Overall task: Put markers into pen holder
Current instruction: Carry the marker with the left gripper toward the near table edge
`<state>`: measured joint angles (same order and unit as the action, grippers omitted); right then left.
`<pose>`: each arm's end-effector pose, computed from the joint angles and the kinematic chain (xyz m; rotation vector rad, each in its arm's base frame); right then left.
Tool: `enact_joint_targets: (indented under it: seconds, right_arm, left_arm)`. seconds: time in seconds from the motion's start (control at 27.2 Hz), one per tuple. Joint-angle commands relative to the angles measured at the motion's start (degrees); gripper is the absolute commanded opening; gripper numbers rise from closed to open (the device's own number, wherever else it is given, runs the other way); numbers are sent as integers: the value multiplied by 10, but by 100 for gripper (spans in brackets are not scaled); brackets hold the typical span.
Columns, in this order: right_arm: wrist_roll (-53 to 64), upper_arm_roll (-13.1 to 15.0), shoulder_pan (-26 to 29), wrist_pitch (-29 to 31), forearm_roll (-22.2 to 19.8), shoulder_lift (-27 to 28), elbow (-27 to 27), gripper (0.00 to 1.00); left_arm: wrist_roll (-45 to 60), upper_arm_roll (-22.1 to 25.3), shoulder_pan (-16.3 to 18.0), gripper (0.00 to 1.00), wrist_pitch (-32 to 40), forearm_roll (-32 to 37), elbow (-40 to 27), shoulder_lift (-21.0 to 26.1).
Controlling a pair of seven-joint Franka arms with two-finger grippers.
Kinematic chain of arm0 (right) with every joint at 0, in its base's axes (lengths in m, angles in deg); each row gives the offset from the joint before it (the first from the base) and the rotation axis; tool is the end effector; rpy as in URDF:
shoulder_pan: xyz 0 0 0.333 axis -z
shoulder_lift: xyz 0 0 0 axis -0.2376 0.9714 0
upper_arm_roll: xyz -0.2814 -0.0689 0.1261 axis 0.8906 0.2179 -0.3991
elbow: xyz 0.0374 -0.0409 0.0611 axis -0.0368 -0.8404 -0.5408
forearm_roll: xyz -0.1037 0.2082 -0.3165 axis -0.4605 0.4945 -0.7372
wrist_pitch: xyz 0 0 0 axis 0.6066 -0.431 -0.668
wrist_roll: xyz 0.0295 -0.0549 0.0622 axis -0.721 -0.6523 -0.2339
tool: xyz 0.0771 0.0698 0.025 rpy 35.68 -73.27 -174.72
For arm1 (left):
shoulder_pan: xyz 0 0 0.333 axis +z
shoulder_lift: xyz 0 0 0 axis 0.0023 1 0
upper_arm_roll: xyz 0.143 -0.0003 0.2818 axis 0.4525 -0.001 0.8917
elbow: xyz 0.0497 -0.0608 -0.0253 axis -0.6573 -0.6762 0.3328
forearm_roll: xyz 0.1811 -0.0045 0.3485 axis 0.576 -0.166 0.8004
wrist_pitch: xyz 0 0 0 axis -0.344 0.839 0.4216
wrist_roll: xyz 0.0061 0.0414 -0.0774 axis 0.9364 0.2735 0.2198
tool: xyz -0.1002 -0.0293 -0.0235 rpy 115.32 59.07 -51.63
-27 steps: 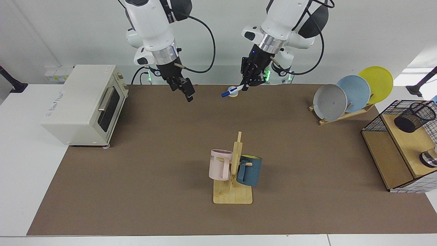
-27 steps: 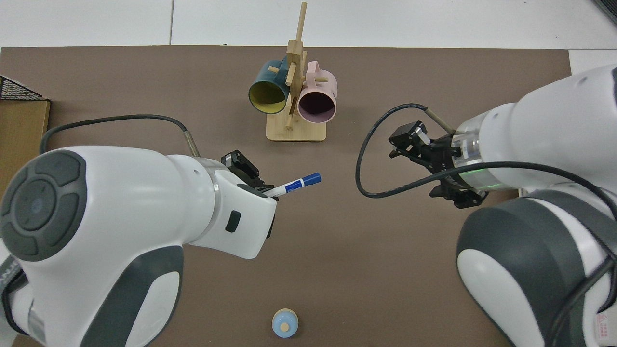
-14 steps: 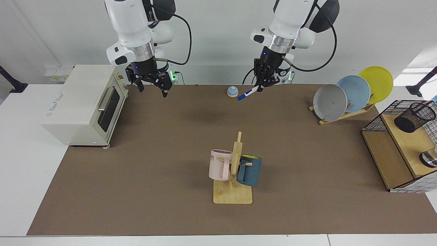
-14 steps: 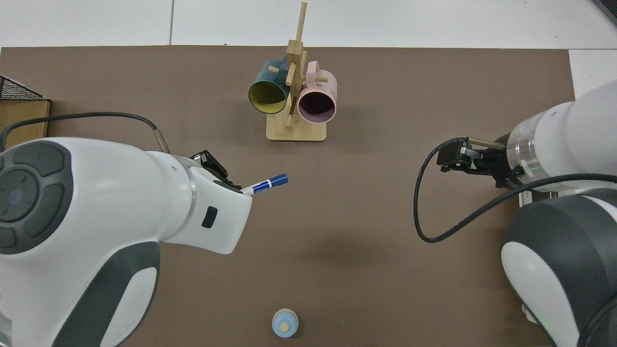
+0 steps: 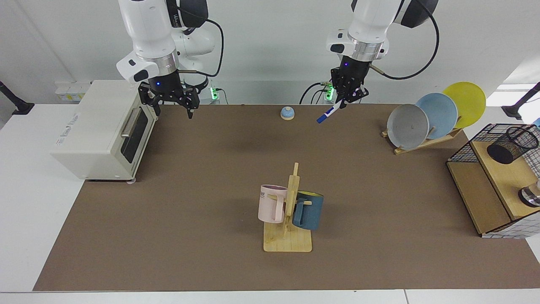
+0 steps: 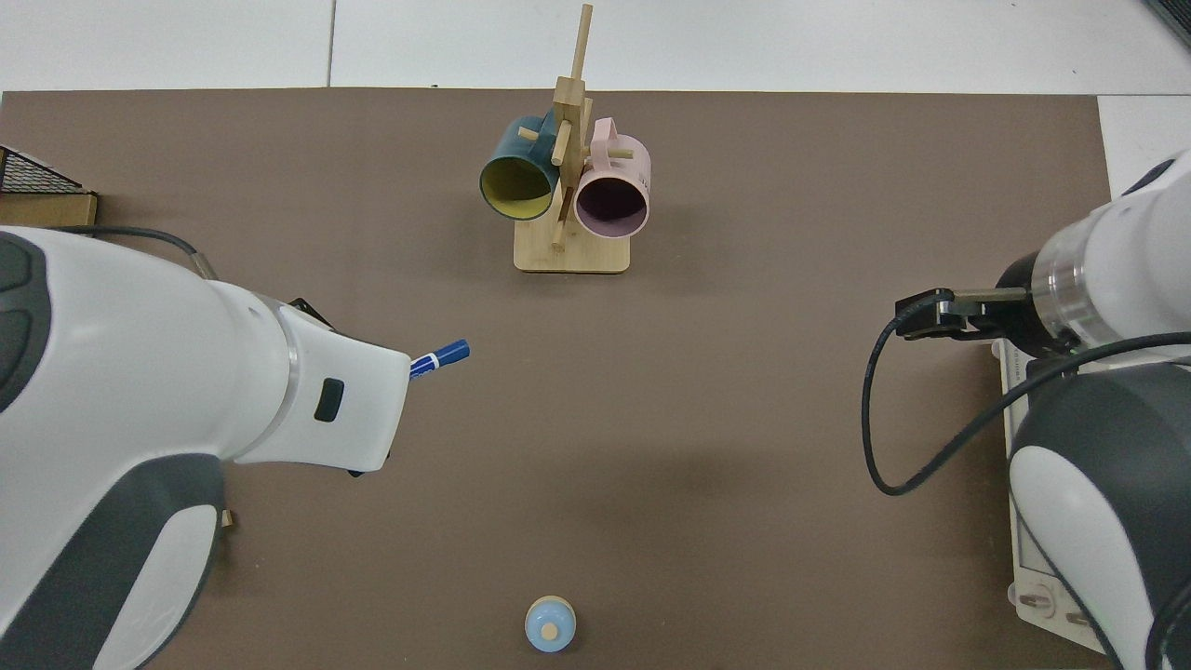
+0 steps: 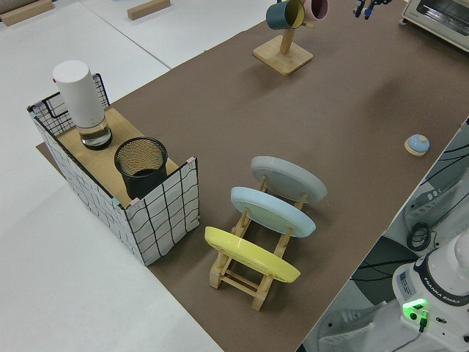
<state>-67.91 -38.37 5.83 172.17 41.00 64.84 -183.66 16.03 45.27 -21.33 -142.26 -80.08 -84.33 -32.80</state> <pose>0.5418 0.0891 0.6105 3.0627 -0.1131 0.0301 0.4833 -0.2147 0.6267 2.6834 -1.5951 0.0844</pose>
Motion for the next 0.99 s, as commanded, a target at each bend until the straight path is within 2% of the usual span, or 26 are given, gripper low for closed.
enact_joint_targets:
  seconds: [0.0, 0.18, 0.37, 0.48, 0.7, 0.95]
  right_arm:
    - [23, -8, 24, -52, 2, 23, 51, 100]
    - [23, -7, 39, -88, 20, 54, 107, 100]
    - [23, -8, 41, -97, 21, 61, 119, 100]
    - [19, -7, 42, -106, 38, 66, 132, 100]
    - [14, -6, 39, -97, 51, 67, 130, 100]
    - [12, -6, 39, -95, 52, 61, 124, 100]
  left_arm:
    - [38, -4, 5, 0, 27, 30, 22, 1]
    - [37, -5, 16, 0, 42, 47, 31, 3]
    - [35, -4, 17, 0, 75, 81, 56, 8]
    - [36, -4, 25, 0, 98, 96, 65, 10]
    - [30, -2, 30, 0, 128, 181, 75, 9]
    - [-99, 7, 92, 0, 130, 206, 91, 10]
